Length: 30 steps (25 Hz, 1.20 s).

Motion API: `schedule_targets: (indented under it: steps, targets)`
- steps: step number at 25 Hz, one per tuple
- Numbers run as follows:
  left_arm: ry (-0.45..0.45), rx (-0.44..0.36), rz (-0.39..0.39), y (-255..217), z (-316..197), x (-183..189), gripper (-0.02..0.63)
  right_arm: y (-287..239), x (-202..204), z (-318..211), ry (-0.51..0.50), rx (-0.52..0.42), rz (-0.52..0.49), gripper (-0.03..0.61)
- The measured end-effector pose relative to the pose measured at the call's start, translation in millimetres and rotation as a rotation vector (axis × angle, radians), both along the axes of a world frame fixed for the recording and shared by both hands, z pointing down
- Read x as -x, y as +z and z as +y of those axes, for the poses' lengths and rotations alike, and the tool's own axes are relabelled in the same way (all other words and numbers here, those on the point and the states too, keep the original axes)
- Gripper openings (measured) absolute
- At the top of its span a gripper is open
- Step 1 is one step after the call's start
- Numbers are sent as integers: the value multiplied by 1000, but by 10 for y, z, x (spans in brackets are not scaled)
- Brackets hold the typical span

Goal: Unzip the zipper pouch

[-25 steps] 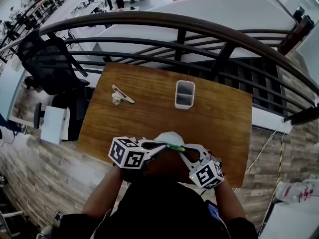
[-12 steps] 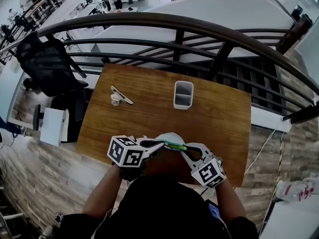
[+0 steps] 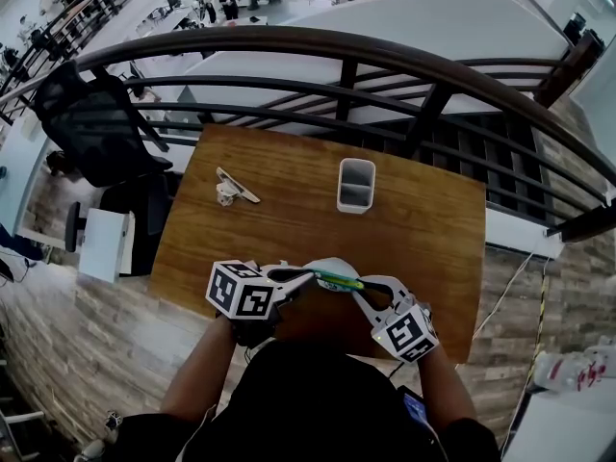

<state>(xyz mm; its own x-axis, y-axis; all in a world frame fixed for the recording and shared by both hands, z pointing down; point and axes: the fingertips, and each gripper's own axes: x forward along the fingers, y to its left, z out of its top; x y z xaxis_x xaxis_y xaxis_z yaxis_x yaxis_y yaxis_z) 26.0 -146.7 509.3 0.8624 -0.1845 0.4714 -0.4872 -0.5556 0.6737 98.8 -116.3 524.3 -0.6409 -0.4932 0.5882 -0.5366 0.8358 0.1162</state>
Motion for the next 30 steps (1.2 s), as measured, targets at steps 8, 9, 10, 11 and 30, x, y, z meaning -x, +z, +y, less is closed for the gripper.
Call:
schedule_targets:
  steps: [8,9,10,11,30]
  targets:
    - [-31,0,-23,6,-105,128,14,32,-144,-20,53,17,-7,32]
    - [-30,-2,-30,14,-106,153,14,42,-159,-17,60,19,-6,32]
    - [-33,-3,-33,23,-106,176,14,50,-175,-16,66,21,-4,32]
    - [-36,-1,-32,29,-105,195,14,54,-188,-15,72,22,-3,32]
    - [-65,8,-42,98,-115,348,14,51,-283,-14,129,25,-1,32]
